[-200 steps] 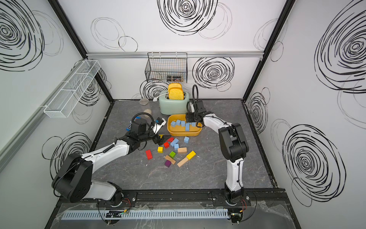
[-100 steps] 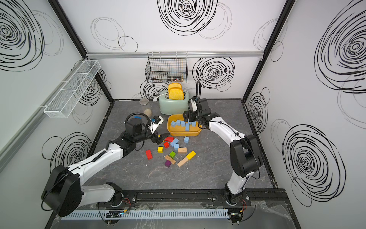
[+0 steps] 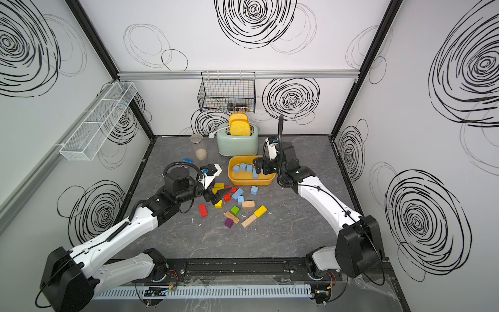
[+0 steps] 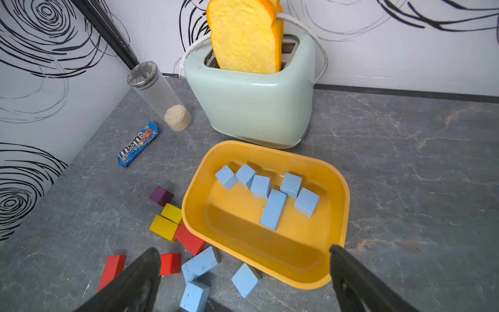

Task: Pick out the blue building blocks
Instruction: Pick up the building block from the center of the board.

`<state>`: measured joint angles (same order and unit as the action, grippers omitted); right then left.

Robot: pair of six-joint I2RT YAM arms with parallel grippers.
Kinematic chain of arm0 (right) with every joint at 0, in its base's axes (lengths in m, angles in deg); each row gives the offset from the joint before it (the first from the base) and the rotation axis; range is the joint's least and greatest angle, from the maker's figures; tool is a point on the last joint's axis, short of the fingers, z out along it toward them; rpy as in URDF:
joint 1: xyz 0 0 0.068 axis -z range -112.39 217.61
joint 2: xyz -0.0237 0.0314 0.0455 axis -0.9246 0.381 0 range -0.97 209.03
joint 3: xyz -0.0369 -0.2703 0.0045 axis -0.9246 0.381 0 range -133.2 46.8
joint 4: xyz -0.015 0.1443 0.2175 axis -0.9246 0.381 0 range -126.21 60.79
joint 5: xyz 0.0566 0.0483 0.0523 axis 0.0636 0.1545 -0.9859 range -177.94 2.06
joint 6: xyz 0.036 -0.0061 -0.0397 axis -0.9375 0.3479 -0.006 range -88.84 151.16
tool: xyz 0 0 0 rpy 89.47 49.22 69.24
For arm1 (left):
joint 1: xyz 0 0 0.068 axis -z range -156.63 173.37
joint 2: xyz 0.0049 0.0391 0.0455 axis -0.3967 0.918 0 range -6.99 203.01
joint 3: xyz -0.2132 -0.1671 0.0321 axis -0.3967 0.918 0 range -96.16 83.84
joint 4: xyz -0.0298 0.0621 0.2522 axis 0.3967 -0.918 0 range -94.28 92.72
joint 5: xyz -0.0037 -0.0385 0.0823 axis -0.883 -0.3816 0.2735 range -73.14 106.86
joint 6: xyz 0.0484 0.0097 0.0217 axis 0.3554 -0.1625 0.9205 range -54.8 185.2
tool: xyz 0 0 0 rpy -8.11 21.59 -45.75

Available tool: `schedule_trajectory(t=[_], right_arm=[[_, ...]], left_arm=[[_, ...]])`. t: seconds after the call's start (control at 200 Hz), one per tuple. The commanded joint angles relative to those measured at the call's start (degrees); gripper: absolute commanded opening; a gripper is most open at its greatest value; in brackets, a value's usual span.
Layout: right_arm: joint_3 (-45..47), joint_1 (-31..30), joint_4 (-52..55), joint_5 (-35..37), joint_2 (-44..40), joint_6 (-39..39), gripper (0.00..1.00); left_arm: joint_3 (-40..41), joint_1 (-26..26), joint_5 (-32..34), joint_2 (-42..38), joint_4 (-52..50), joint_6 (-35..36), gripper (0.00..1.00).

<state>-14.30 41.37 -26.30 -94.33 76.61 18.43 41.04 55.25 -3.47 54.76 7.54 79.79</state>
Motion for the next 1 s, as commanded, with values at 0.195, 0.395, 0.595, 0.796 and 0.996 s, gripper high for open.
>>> schedule_trajectory(t=[0.195,0.395,0.595,0.796,0.996], right_arm=[[5.7,-0.8,1.3,0.7,-5.6,-2.0,0.98],[7.8,-1.0,1.1,0.1,-6.2,-3.1,0.98],[11.1,-1.1,-0.4,-0.6,-6.7,-3.7,0.98],[12.6,-1.1,-2.0,-2.4,-5.8,-4.6,0.98],[13.5,-1.3,-3.3,-3.5,-3.6,-5.6,0.98]], left_arm=[[4.3,2.1,3.3,-5.3,-2.7,-0.3,0.96],[7.0,2.4,4.7,-7.7,-3.4,-1.7,0.96],[9.4,2.4,5.3,-9.0,-3.3,-2.7,0.96],[10.2,2.5,5.4,-8.1,-2.5,-2.9,0.96],[10.6,2.4,5.2,-6.4,-1.1,-2.8,0.96]])
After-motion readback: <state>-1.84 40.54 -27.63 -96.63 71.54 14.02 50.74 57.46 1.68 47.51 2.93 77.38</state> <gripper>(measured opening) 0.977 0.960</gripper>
